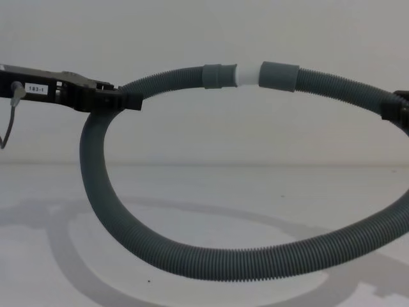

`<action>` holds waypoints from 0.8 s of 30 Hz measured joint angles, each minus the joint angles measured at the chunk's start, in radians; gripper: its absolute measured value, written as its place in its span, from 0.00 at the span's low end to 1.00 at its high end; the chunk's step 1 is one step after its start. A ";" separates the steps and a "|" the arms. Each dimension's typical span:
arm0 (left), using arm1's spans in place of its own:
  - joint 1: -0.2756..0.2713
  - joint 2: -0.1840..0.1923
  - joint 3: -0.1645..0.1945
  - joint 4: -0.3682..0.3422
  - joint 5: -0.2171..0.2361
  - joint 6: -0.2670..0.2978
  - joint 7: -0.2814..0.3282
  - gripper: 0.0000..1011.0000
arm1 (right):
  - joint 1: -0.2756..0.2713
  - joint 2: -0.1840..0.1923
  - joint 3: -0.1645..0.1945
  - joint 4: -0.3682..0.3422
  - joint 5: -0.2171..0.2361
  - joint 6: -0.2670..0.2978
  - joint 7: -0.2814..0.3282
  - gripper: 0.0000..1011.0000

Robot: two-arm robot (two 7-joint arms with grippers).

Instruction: Use both hands to pick up one end of the pipe from the table, align the ends, and insert them.

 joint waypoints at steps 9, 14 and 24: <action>-0.012 0.007 0.007 0.000 0.013 0.009 -0.005 0.30 | -0.001 0.002 0.002 -0.002 -0.018 -0.011 0.006 0.22; -0.016 0.009 0.009 0.000 0.017 0.010 -0.007 0.30 | -0.003 0.004 0.001 -0.005 -0.029 -0.018 0.009 0.22; -0.022 0.006 0.012 0.005 0.022 0.008 -0.012 0.30 | -0.010 0.006 -0.002 -0.014 -0.039 -0.024 0.015 0.22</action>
